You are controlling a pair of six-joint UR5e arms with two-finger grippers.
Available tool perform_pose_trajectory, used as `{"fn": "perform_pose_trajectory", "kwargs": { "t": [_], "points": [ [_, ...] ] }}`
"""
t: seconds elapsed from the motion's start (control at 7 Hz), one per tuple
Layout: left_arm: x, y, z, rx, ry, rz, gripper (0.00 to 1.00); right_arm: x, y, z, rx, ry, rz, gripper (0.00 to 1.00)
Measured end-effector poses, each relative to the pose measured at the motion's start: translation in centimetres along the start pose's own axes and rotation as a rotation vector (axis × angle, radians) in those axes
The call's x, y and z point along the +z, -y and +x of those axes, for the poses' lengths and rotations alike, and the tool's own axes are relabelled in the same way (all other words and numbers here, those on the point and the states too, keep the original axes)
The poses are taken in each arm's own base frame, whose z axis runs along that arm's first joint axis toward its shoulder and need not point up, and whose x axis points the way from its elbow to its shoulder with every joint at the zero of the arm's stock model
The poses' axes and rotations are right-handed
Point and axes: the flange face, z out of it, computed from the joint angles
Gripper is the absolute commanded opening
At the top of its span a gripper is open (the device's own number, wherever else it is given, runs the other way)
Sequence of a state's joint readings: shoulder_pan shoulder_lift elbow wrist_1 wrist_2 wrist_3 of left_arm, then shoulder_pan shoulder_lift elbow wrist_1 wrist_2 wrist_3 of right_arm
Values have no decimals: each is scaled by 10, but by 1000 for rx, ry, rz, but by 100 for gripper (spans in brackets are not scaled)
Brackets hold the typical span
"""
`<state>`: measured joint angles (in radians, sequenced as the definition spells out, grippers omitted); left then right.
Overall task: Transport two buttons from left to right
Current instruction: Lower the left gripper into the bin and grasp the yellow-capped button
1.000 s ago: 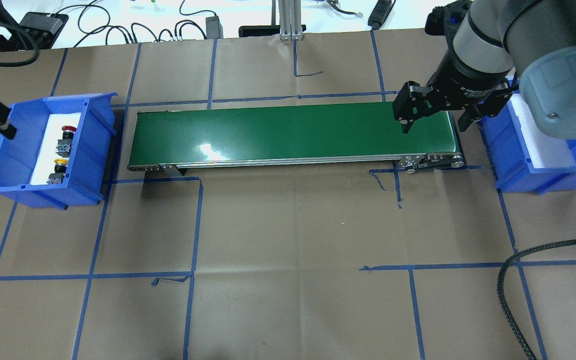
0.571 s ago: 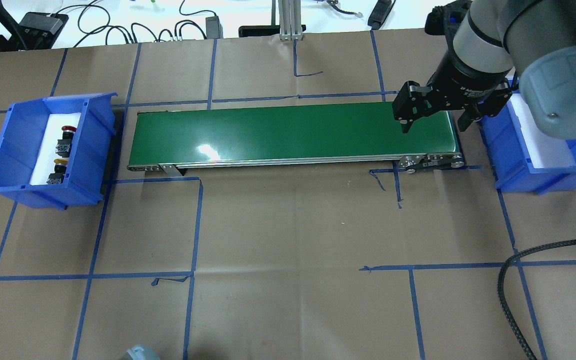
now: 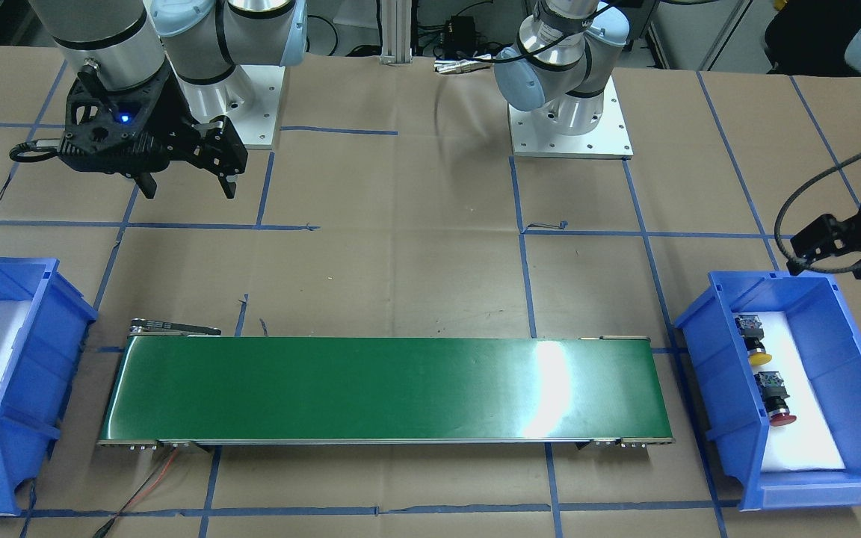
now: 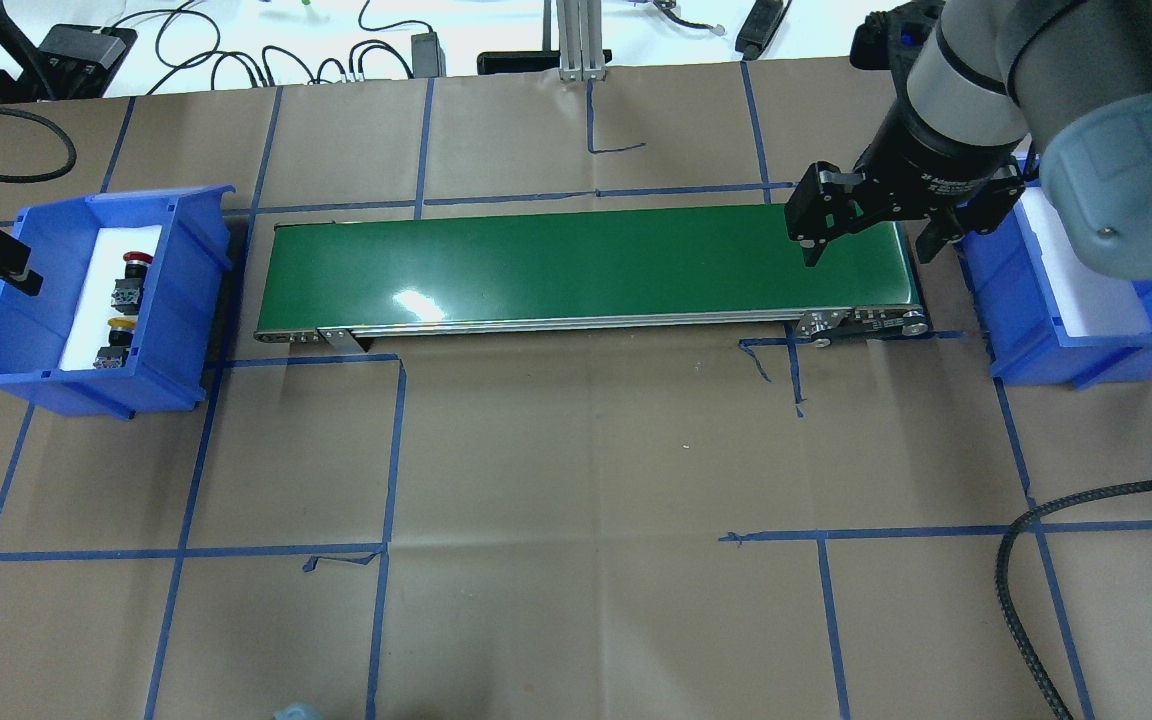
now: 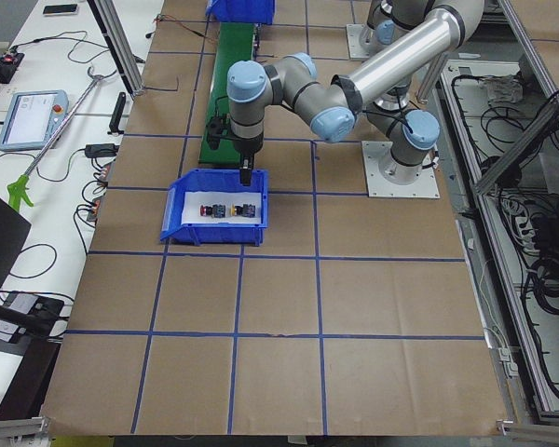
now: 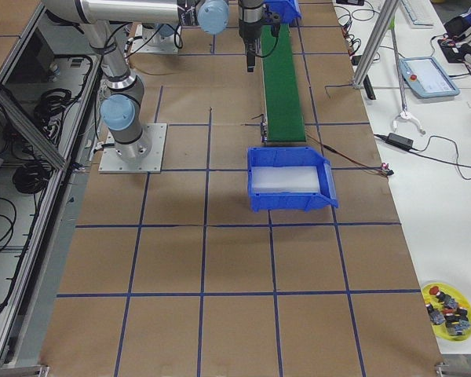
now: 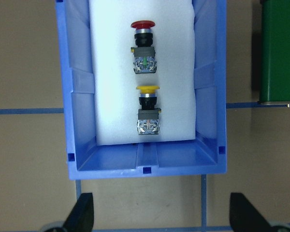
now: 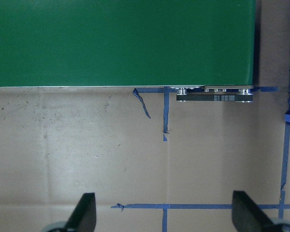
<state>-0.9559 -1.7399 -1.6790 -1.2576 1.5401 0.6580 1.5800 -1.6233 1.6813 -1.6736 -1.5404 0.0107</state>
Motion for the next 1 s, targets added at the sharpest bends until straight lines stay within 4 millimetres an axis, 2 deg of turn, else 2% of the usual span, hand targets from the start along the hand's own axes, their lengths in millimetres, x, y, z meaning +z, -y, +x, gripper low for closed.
{"fn": "perform_pose_trajectory", "kwargs": {
  "t": [0.29, 0.57, 0.86, 1.0],
  "points": [
    [53, 1, -12, -16, 1, 1, 100, 1, 0, 0, 0, 0, -3, 100],
    [100, -3, -14, -25, 5, 6, 100, 2, 1, 0, 1, 0, -5, 100],
    [138, -3, -16, -31, 1, 0, 100, 3, 1, 0, 2, 0, -6, 100],
    [150, -1, -17, -35, -2, -5, 100, 2, 1, 0, 3, 0, -5, 100]
  ]
}}
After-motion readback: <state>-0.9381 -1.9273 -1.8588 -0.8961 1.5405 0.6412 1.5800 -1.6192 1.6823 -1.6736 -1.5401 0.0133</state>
